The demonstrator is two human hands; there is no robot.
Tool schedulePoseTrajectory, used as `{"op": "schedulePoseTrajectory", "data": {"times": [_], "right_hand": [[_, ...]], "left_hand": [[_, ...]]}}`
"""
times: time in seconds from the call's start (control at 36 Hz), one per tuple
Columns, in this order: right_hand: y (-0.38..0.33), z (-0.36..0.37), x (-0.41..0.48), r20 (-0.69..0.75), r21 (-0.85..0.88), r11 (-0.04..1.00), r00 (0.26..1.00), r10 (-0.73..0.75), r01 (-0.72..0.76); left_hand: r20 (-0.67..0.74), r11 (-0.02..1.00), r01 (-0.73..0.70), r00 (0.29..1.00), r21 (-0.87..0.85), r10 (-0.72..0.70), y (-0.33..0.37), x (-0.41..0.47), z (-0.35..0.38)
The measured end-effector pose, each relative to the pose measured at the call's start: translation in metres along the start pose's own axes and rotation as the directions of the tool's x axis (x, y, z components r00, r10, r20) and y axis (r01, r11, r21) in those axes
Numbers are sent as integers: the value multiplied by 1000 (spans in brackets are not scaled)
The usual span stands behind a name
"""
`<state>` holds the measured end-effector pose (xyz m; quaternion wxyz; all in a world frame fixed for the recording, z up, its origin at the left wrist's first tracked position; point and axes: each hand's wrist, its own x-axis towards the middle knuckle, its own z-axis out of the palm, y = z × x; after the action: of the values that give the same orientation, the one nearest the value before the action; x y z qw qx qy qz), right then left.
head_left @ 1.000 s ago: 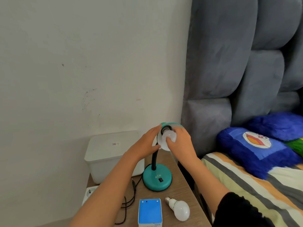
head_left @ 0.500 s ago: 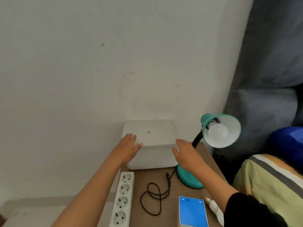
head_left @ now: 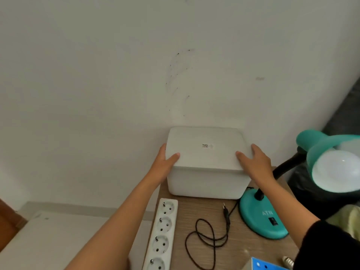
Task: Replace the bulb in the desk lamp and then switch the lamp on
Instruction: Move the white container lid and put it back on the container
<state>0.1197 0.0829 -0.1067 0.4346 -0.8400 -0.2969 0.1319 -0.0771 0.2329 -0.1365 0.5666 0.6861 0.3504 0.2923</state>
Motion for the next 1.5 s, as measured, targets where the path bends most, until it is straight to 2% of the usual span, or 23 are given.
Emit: {"op": "schedulePoseTrajectory", "data": {"times": [0.17, 0.33, 0.64, 0.78, 0.97, 1.17, 1.33, 1.5], "right_hand": [[-15, -5, -1, -76, 108, 993, 996, -37, 45], [-32, -20, -28, -87, 179, 980, 993, -73, 88], [-21, -73, -165, -173, 203, 971, 981, -89, 124], [8, -100, -235, -195, 162, 977, 975, -105, 138], [65, -119, -320, -239, 158, 985, 971, -28, 67], [120, -106, -383, -256, 188, 982, 963, 79, -30], [152, -86, -405, -187, 198, 973, 970, 157, -119], [166, -75, -389, -120, 127, 974, 972, 202, -186]], "left_hand": [[-78, 992, -61, 996, -115, 52, 14, -1, -2], [-143, 987, -135, 982, -83, 122, 52, -29, -13], [-84, 986, -165, 983, 15, 166, 77, -181, -22], [-57, 993, -113, 992, 31, 115, 56, -259, -5], [-14, 1000, 6, 1000, 28, -6, 16, -339, 29], [52, 996, 84, 995, 19, -85, -30, -384, 47], [35, 980, 187, 981, 68, -190, -66, -404, 56], [7, 973, 186, 982, 133, -189, -74, -396, 65]]}}
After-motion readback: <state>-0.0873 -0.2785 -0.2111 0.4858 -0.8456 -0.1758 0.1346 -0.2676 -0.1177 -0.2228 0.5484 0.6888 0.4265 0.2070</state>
